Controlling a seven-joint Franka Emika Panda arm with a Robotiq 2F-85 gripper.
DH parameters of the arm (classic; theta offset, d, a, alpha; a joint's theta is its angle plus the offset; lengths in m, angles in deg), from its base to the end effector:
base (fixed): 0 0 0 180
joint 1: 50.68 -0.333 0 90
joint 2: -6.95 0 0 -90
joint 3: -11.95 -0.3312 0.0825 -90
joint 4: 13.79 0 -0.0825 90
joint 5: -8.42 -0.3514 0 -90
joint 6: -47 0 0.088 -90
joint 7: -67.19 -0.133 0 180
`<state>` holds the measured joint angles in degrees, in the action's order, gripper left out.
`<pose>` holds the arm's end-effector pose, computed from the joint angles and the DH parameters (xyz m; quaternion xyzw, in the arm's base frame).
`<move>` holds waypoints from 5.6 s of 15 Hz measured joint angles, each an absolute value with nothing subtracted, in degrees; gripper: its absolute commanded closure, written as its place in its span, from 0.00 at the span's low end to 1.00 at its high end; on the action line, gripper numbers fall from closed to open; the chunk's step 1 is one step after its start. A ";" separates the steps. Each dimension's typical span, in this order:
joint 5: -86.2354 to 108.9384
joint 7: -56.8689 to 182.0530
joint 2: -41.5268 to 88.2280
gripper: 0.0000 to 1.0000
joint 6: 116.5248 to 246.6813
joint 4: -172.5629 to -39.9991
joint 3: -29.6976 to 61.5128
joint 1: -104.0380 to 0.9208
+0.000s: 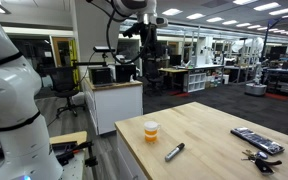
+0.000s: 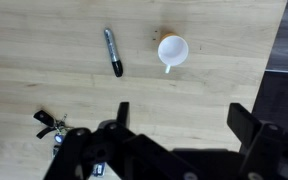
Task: Put the marker in the mug
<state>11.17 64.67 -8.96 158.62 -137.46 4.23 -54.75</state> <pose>0.4362 0.0912 0.5178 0.9949 0.0868 0.0371 0.0367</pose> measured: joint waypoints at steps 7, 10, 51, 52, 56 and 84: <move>12.93 67.78 -8.98 0.00 163.71 -143.29 7.68 -54.07; 12.94 67.80 -9.07 0.00 163.73 -143.36 7.72 -54.07; 18.53 82.90 19.93 0.00 200.03 -151.54 13.88 -47.33; 18.53 83.05 20.56 0.00 200.29 -151.54 13.88 -47.05; 16.94 84.04 21.95 0.00 200.90 -151.51 13.70 -46.12; 18.65 84.70 31.67 0.33 209.83 -150.24 13.62 -45.49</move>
